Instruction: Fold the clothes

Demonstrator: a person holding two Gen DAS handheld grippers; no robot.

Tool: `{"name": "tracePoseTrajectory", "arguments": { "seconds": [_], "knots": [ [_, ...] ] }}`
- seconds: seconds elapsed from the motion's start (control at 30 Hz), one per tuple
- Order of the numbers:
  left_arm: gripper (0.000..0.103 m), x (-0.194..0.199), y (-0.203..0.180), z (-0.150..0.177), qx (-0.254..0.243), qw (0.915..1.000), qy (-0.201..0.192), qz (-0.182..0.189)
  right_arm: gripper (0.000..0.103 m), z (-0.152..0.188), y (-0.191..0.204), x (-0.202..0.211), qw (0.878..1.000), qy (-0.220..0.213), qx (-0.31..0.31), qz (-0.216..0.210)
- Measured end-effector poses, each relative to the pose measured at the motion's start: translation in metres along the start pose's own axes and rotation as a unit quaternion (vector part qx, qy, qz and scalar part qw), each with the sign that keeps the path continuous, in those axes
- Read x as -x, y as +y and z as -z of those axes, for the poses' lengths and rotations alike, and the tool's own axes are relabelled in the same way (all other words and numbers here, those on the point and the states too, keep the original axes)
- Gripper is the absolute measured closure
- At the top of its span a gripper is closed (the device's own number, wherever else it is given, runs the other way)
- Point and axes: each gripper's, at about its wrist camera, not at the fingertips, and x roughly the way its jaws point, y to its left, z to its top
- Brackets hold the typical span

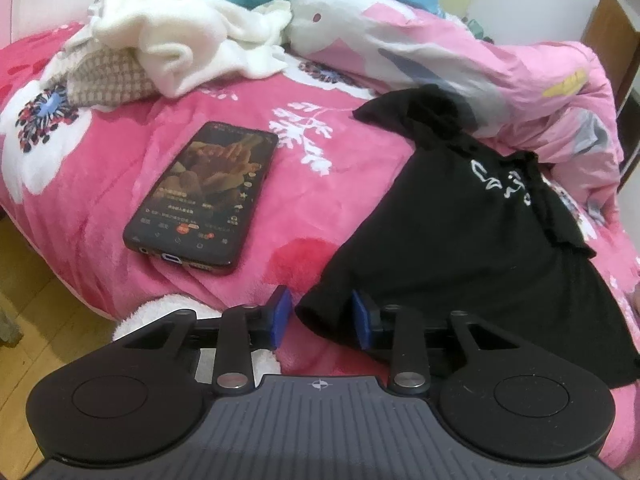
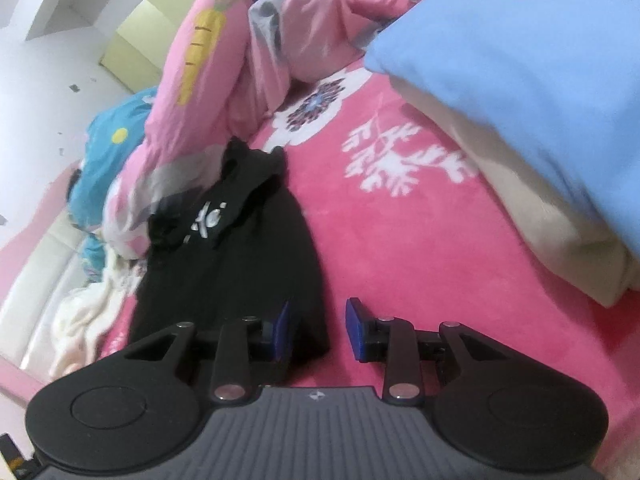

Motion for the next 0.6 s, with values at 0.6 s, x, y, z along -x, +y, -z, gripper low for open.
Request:
{"name": "tracePoseTrajectory", "arguments": {
  "seconds": [0.6],
  "knots": [
    [0.068,-0.014,0.012,-0.009,-0.014,0.9992,0.018,0.031,0.078,-0.013,0.003,-0.025,0.995,0.099,-0.001,-0.032]
  ]
}}
